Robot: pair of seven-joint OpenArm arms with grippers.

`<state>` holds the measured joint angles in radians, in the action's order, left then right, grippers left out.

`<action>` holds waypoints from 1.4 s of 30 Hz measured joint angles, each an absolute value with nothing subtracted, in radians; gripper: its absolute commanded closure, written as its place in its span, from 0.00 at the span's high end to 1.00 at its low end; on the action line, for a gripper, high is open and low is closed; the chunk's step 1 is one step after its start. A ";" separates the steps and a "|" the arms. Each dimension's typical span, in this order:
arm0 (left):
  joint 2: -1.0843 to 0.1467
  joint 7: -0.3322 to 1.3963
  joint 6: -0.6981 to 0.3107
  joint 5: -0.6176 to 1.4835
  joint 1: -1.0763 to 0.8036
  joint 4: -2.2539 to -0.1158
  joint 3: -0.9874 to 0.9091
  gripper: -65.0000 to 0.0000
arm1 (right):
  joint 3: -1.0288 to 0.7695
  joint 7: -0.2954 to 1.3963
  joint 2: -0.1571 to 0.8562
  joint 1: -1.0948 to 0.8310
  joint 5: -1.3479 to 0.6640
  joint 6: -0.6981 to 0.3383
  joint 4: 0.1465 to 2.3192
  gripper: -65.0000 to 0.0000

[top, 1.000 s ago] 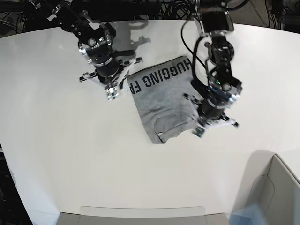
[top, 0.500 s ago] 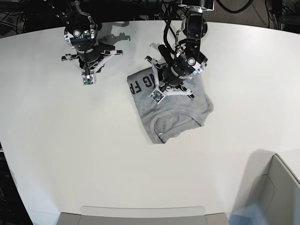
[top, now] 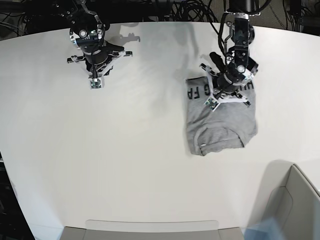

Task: Fold the T-shirt properly
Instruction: 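Push the folded grey shirt with the left gripper toward the table edge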

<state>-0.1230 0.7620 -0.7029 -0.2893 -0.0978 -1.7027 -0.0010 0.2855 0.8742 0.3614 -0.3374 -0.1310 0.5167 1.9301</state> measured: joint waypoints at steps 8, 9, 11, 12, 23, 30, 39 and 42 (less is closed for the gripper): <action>-0.082 0.744 -0.704 -0.272 -0.011 -1.826 -0.020 0.00 | 0.285 0.873 0.353 -0.338 -0.130 0.517 1.930 0.00; -0.065 0.733 -0.706 -0.265 0.004 -1.811 -0.042 0.00 | 0.286 0.873 0.353 -0.341 -0.131 0.517 1.930 0.00; -0.036 0.734 -0.697 -0.278 0.026 -1.764 -0.074 0.00 | 0.286 0.871 0.350 -0.350 -0.131 0.517 1.930 0.00; -0.030 0.730 -0.697 -0.282 0.034 -1.738 -0.083 0.00 | 0.285 0.871 0.352 -0.358 -0.131 0.517 1.931 0.00; -0.022 0.517 -0.714 -0.278 0.044 -1.472 -0.157 0.00 | 0.286 0.871 0.354 -0.403 -0.130 0.517 1.931 0.00; -0.145 0.279 -0.712 -0.236 0.064 -1.274 -0.239 0.00 | 0.285 0.871 0.354 -0.413 -0.130 0.517 1.931 0.00; -0.258 0.212 -0.715 -0.239 0.095 -1.165 -0.241 0.00 | 0.285 0.872 0.354 -0.413 -0.128 0.501 1.931 0.00; -0.290 0.212 -0.708 -0.243 0.093 -1.164 -0.242 0.00 | 0.286 0.871 0.350 -0.410 -0.128 0.443 1.931 0.00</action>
